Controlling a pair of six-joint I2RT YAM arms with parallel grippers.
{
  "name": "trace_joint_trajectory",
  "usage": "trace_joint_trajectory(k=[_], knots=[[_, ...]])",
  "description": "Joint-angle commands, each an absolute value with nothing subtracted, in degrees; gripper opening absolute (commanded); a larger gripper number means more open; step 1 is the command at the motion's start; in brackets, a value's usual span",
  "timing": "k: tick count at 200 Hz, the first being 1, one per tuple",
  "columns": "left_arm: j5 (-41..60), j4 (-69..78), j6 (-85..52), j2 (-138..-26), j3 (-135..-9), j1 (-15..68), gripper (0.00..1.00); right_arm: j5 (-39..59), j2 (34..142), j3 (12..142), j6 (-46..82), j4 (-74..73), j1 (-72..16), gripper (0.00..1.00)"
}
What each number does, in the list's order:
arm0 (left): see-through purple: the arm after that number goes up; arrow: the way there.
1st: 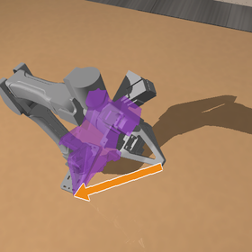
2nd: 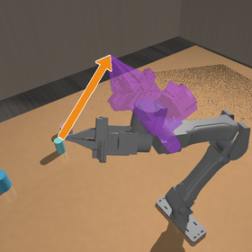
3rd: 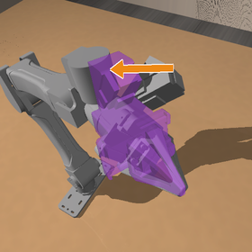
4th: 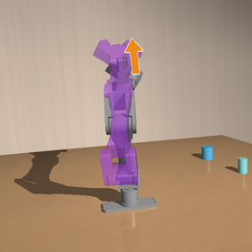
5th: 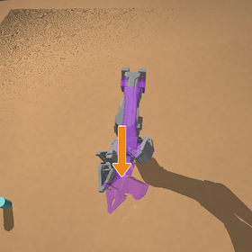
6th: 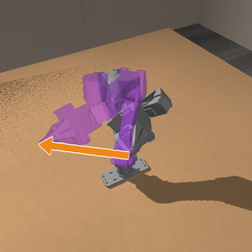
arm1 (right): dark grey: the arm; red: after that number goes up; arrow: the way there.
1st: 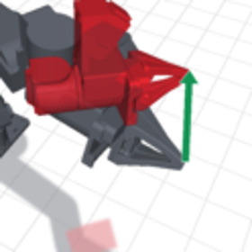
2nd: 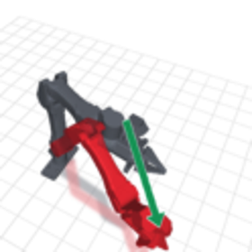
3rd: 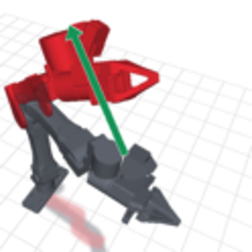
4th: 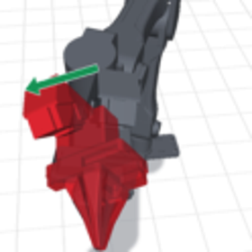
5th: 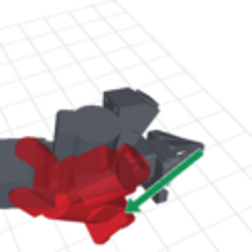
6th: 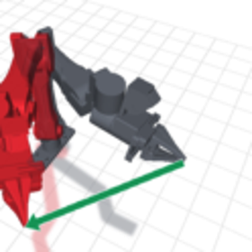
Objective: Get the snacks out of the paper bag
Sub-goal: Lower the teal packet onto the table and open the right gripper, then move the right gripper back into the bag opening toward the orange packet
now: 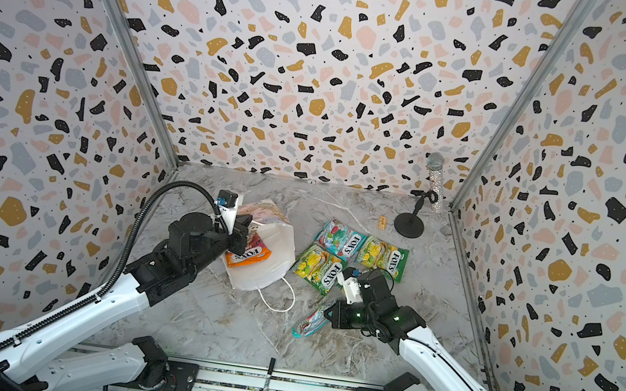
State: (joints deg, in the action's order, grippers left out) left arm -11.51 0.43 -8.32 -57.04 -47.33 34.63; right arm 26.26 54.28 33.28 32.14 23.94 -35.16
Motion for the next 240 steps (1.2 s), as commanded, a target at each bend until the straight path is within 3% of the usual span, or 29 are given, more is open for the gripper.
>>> trace_joint_trajectory(k=[1,50,97,123,167,240], knots=[[-12.09,1.85,-7.94,-57.22,-47.72,34.72,0.00,20.94,53.72,34.66,34.81,29.95,-35.71,0.08],[-12.12,1.82,-7.98,-57.47,-47.72,34.66,0.00,13.20,52.04,35.86,37.56,35.57,-36.75,0.21],[-11.93,1.80,-7.98,-57.65,-47.81,34.67,0.00,7.80,51.37,37.41,39.21,40.02,-37.68,0.47],[-11.88,1.86,-8.00,-57.57,-47.81,34.72,0.00,3.34,51.03,38.89,40.45,42.19,-38.40,0.57],[-11.78,1.84,-8.00,-57.48,-47.81,34.63,0.00,1.15,47.76,38.91,41.59,37.84,-38.85,0.59],[-10.74,2.46,-8.37,-56.64,-47.55,34.65,0.00,20.70,52.87,35.35,41.93,10.33,-42.89,0.57]])
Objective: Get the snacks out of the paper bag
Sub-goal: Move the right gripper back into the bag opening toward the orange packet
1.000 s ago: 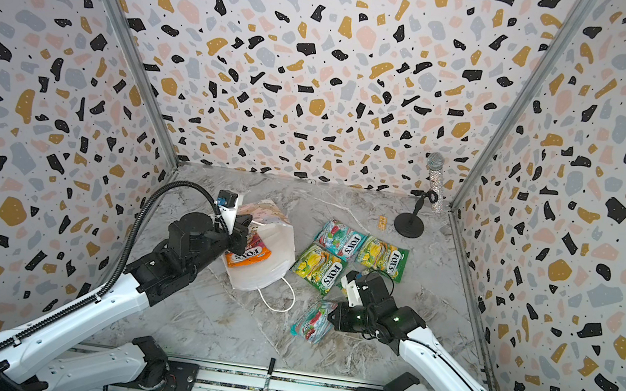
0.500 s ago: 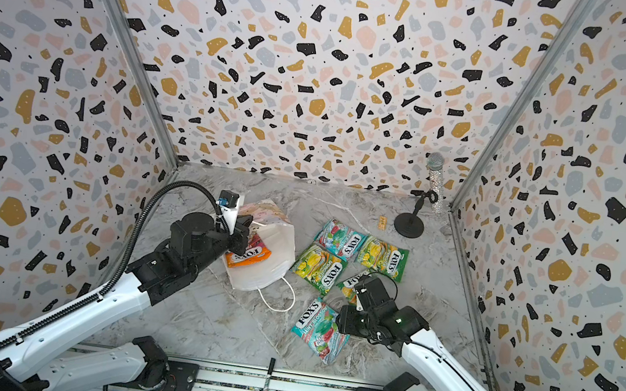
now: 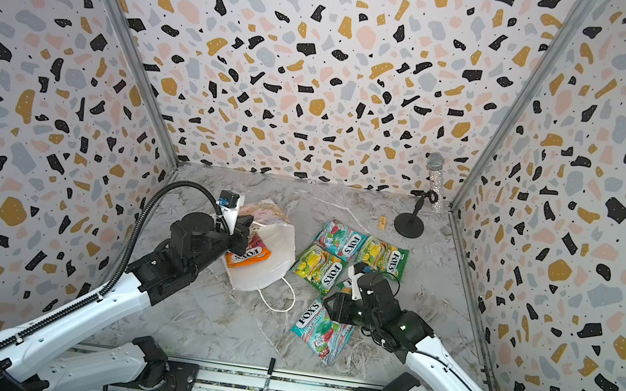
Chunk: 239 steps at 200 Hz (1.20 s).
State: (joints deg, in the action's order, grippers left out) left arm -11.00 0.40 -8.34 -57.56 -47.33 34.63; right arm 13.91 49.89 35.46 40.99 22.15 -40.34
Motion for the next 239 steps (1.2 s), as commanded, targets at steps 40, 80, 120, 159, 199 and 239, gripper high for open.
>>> trace_joint_trajectory(k=[40,80,120,159,199,239], knots=[[-10.46,2.40,-8.75,-56.86,-47.64,34.66,0.00,21.43,61.71,40.00,42.35,0.81,-49.75,0.52],[-10.34,2.33,-8.88,-56.92,-47.80,34.63,0.00,21.86,72.56,46.27,42.71,-4.24,-53.01,0.48],[-10.11,2.32,-9.53,-56.78,-47.90,34.70,0.00,22.59,82.88,52.92,43.15,-6.77,-54.73,0.48],[-10.06,2.10,-10.07,-56.70,-48.16,34.63,0.00,21.87,91.57,60.03,42.60,-5.96,-55.50,0.47],[-10.38,2.22,-10.21,-56.27,-48.08,34.63,0.00,19.42,99.03,66.74,42.92,-3.17,-55.63,0.47],[-10.68,2.43,-10.61,-56.10,-47.90,34.63,0.00,16.43,106.18,74.42,43.52,1.68,-55.69,0.51]])
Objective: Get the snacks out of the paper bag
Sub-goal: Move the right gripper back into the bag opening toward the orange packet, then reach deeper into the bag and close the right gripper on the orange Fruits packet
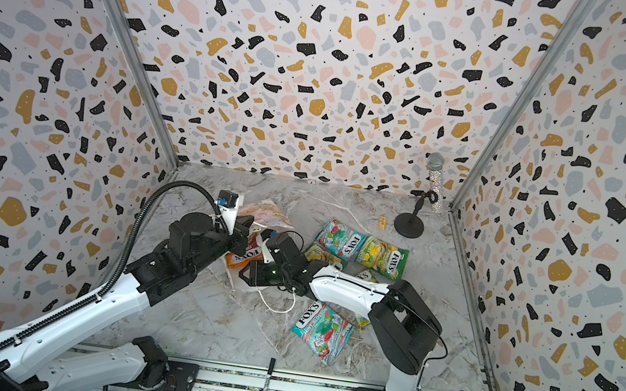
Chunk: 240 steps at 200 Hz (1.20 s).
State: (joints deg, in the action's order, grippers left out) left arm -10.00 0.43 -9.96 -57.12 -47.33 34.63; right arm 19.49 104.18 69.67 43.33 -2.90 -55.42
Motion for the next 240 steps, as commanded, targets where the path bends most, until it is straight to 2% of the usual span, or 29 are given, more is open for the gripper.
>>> trace_joint_trajectory(k=[1,72,112,240], knots=[[-10.70,2.45,-10.62,-56.09,-47.90,34.63,0.00,16.34,106.26,74.61,43.51,1.81,-55.66,0.51],[-10.28,2.77,-10.86,-55.58,-47.81,34.64,0.00,7.53,113.66,82.71,45.50,9.97,-55.59,0.56],[-9.21,3.15,-11.27,-55.08,-47.81,34.63,0.00,6.14,117.25,86.66,46.23,11.93,-54.79,0.57],[-3.52,5.97,-11.53,-53.15,-46.80,34.63,0.00,4.37,122.58,89.60,55.98,5.75,-52.45,0.59]])
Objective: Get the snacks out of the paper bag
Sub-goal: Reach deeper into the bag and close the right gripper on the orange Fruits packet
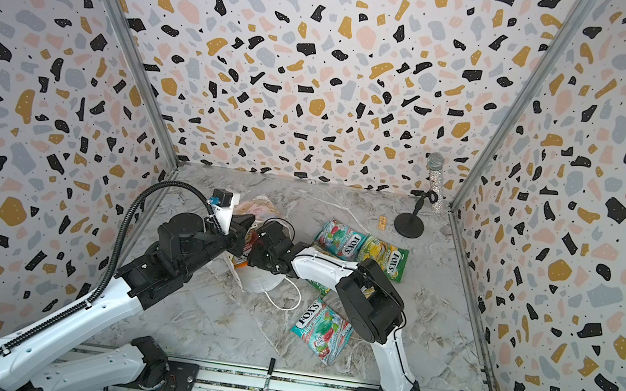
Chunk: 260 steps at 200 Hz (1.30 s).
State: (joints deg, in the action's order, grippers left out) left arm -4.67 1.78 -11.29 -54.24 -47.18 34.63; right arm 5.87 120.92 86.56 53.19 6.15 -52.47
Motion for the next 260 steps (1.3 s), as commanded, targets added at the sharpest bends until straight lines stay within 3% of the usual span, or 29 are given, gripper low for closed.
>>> trace_joint_trajectory(k=[1,44,99,171,206,260], knots=[[-3.52,5.97,-11.52,-53.16,-46.82,34.63,0.00,4.34,122.68,89.67,56.03,5.77,-52.46,0.59],[-3.01,6.15,-11.52,-53.04,-46.75,34.63,0.00,3.81,125.58,92.81,58.17,4.30,-52.56,0.58],[-3.73,5.74,-11.18,-52.74,-46.76,34.65,0.00,1.96,123.77,87.88,61.97,-7.03,-52.87,0.35],[-4.47,4.57,-10.57,-52.45,-47.33,34.63,0.00,3.60,124.78,85.94,63.33,-17.61,-52.91,0.26],[-7.64,3.89,-10.46,-52.28,-47.25,34.64,0.00,4.26,123.44,84.94,60.33,-20.12,-52.90,0.00],[-15.54,1.36,-10.43,-53.89,-48.00,34.63,0.00,8.52,117.02,80.16,54.07,-20.65,-52.83,0.00]])
